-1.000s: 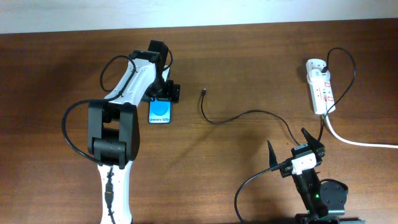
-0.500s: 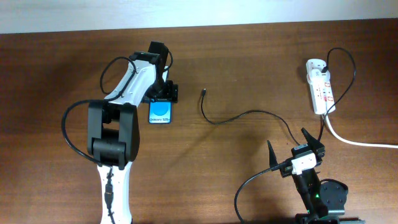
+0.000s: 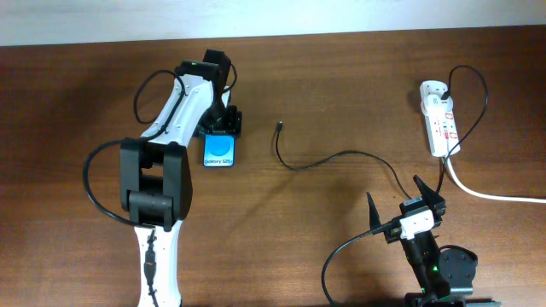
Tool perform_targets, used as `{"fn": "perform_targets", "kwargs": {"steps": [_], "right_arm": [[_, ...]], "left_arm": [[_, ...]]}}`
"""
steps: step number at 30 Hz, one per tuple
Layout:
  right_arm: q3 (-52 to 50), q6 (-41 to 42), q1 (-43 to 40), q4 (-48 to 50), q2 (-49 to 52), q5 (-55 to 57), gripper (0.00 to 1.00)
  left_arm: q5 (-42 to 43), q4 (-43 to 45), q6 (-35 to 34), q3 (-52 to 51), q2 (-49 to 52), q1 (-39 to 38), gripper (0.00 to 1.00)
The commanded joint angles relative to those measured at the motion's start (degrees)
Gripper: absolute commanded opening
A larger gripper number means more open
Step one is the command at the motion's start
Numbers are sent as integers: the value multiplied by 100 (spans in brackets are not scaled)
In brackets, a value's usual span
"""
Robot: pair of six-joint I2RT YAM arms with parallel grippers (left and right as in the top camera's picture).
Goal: Plug charger to phone and switch on socket
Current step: 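Lift the phone upright with the left gripper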
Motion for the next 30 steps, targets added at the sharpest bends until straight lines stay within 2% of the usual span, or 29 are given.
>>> {"fn": "perform_targets", "kwargs": {"steps": [1,5,11,12,15,16,18,20,22,23,30], "right_arm": [[-31,87,42,-24,-39,11,98],[-31,87,42,-24,-39,11,98],[-31,87,42,-24,-39,11,98],[-31,87,42,-26,-39,11,98],[-31,87,42,-26,-39,11,98],[-31,85,42,-24,-39,11,98],[-31,87,42,-24,-39,11,98],[-31,87,42,-26,-39,11,98],[-31,87,42,-26,-39,11,98],[-31,87,42,-26,-39,11,98],[-31,87,42,-26,-39,11,98]], "left_arm": [[83,-264,-31,503,28,-17,70],[81,-752,-31,1121,28,-17,62],[81,-1838,-31,2734,28,-17,59],[83,-2009,-31,2946,28,-17,52],[369,-2343,-33,3390,28,-17,5],[518,-2387,-33,3477,24,-17,0],[815,-2441,-61,3609,17,-15,0],[813,-2549,-1093,3762,17,22,0],[822,-2824,-2496,3805,17,72,0],[979,-2872,-2809,3805,17,94,0],[3897,-2872,-2828,3805,17,107,0]]}}
